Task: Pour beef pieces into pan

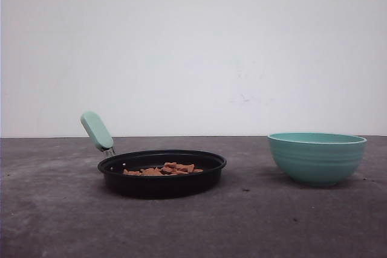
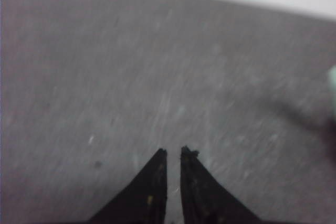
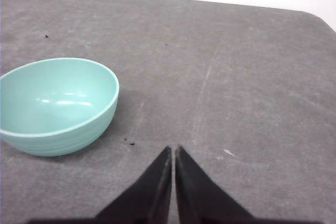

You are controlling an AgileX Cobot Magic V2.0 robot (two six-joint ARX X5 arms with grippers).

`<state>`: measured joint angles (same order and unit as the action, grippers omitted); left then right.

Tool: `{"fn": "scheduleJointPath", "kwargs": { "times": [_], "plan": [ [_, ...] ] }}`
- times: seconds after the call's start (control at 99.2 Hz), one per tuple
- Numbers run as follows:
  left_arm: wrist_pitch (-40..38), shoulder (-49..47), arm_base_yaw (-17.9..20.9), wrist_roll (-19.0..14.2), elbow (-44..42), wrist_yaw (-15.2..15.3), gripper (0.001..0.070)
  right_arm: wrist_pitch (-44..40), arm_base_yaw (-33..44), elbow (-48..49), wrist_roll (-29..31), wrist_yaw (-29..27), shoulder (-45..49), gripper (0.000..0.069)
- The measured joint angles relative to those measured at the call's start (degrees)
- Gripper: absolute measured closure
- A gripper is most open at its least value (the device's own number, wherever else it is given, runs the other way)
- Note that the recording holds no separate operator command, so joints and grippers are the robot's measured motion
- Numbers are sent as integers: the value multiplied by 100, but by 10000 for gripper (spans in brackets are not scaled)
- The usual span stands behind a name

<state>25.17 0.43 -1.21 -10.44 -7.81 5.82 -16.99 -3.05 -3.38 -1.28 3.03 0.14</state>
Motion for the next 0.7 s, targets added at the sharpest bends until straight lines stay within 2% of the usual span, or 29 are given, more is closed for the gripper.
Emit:
{"fn": "scheduleJointPath", "kwargs": {
  "times": [0.272,0.484,0.696],
  "plan": [
    [302,-15,101,535,72,2,687,11,0,0,0,-2,0,681],
    [107,-15,149,588,133,-127,687,13,0,0,0,-2,0,681],
    [31,-15,149,621,151,-131,687,13,0,0,0,-2,0,681]
  ]
}}
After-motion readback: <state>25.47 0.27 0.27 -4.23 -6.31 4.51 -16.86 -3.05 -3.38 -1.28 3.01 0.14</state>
